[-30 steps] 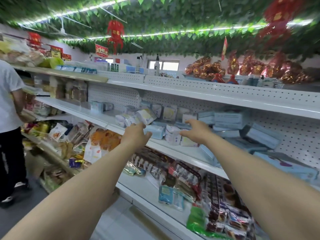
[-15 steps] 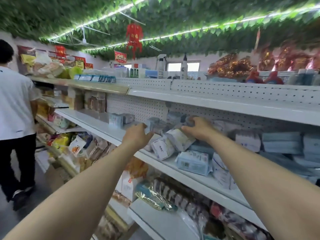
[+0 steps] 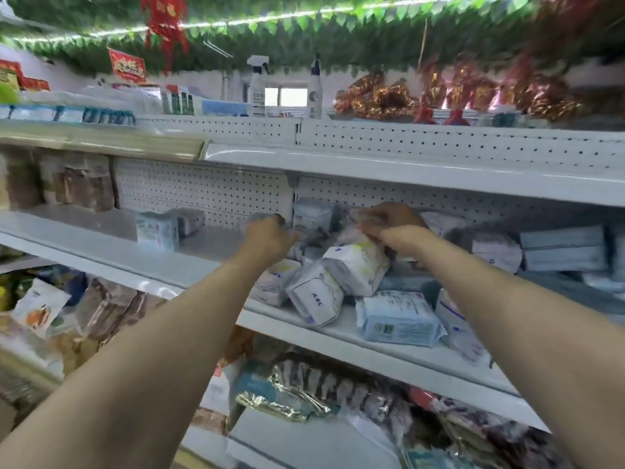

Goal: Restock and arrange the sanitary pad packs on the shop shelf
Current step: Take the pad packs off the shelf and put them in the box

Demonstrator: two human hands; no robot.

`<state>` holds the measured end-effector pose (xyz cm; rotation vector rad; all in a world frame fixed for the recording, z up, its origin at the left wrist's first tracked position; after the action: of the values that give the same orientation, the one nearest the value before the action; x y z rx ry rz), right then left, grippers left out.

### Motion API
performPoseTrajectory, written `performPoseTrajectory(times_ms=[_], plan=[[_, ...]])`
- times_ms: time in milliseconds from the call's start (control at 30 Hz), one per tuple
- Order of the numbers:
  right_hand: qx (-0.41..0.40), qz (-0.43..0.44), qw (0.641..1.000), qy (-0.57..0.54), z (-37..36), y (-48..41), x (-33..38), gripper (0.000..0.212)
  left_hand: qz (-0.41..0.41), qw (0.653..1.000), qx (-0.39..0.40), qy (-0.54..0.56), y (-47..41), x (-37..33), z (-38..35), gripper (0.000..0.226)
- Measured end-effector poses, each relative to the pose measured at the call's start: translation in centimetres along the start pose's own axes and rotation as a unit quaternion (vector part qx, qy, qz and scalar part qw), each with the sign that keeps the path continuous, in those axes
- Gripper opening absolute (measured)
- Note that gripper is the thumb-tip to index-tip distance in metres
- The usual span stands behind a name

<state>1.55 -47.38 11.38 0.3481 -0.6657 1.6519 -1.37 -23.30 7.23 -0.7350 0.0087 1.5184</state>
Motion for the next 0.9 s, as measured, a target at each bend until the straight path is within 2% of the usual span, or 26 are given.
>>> performPoseTrajectory(times_ms=[67,200,300,367,467,600,733,900], plan=[[-0.023,-0.027,0.999,0.000,0.5,0.0,-0.4,0.043,-0.018,0.999,0.013,0.024,-2.2,0.2,-0.8,0.051],[-0.077,-0.070,0.994,0.008,1.5,0.7,-0.7,0.040,-0.054,0.995,0.054,0.057,-6.3,1.1,-2.0,0.068],[-0.104,-0.114,0.988,-0.016,1.1,1.3,-1.3,0.039,-0.081,0.992,0.067,0.063,-8.5,1.5,-2.9,0.070],[-0.125,-0.132,0.983,-0.029,0.8,1.7,-2.0,0.031,-0.101,0.991,0.075,0.051,-9.2,1.5,-3.6,0.071],[-0.147,-0.178,0.972,-0.051,0.5,2.0,-3.5,0.008,-0.123,0.988,0.077,0.046,-10.7,1.9,-4.4,0.071],[-0.139,-0.219,0.965,-0.023,0.2,1.9,-5.0,0.024,-0.155,0.983,0.075,0.055,-13.2,2.9,-5.4,0.069],[-0.185,-0.226,0.955,-0.049,0.2,2.2,-6.8,0.026,-0.161,0.983,0.069,0.054,-15.4,4.4,-6.7,0.072],[-0.150,-0.279,0.947,-0.048,0.5,1.6,-8.5,0.024,-0.151,0.984,0.080,0.048,-17.5,4.7,-7.9,0.084]])
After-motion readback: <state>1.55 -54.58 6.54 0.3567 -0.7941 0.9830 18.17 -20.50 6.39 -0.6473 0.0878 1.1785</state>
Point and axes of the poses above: each hand's wrist, its own y-axis away from the middle knuckle, its own z-axis out of the back of the hand, x = y × z, the point moved 1 cm from there along -y, towards the middle knuckle, and after that the axes turned 11 degrees about -z, right-handed, at the moved point
